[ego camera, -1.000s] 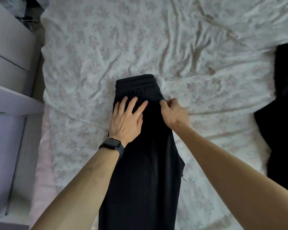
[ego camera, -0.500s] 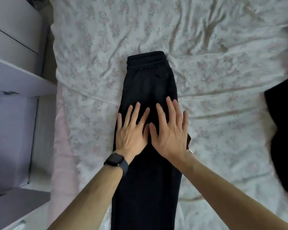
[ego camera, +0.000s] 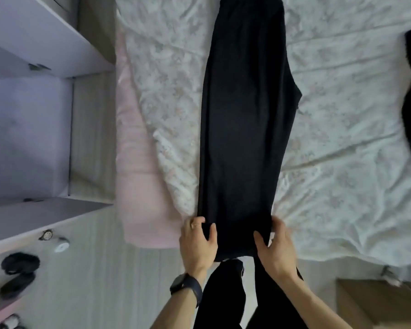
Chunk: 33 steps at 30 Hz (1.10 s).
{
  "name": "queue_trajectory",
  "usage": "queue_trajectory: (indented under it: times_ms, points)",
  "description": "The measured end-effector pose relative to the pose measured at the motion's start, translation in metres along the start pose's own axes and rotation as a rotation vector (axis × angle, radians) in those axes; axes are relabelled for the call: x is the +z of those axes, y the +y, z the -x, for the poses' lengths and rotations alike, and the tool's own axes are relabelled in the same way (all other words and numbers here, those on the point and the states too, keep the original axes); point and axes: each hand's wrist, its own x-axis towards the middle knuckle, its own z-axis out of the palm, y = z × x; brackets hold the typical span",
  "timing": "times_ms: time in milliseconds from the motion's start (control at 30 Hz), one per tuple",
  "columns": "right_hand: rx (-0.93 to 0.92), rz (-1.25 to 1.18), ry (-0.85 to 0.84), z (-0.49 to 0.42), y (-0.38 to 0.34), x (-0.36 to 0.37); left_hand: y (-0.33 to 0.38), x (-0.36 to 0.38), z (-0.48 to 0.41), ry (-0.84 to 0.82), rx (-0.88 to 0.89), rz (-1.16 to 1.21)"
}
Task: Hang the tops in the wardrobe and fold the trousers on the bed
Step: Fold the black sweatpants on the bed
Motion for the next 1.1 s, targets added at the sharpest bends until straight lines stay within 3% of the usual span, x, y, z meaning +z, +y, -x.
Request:
queue_trajectory:
  times_ms: [167, 267, 333, 433, 733, 1100]
  points:
    - [0.225, -0.131, -0.050, 0.031, 0.026, 0.026, -0.052, -0.001, 0.018, -0.246, 0.047, -0.050]
    - [0.290, -0.082, -0.123, 0.038, 0.041, 0.033, -0.071, -0.012, 0.021, -0.357, -0.108, 0.284]
    - [0.316, -0.058, -0.151, 0.046, 0.051, 0.037, -0.081, -0.014, 0.023, -0.360, -0.124, 0.377]
    - [0.303, -0.014, -0.149, 0.050, 0.058, 0.044, -0.092, -0.008, 0.021, -0.452, -0.032, 0.270]
    - [0.278, -0.014, -0.248, 0.046, 0.089, 0.065, -0.143, 0.031, 0.047, -0.590, -0.030, 0.034]
    - [0.339, -0.169, -0.330, 0.155, 0.122, 0.036, -0.178, 0.011, 0.120, -0.682, -0.057, 0.164]
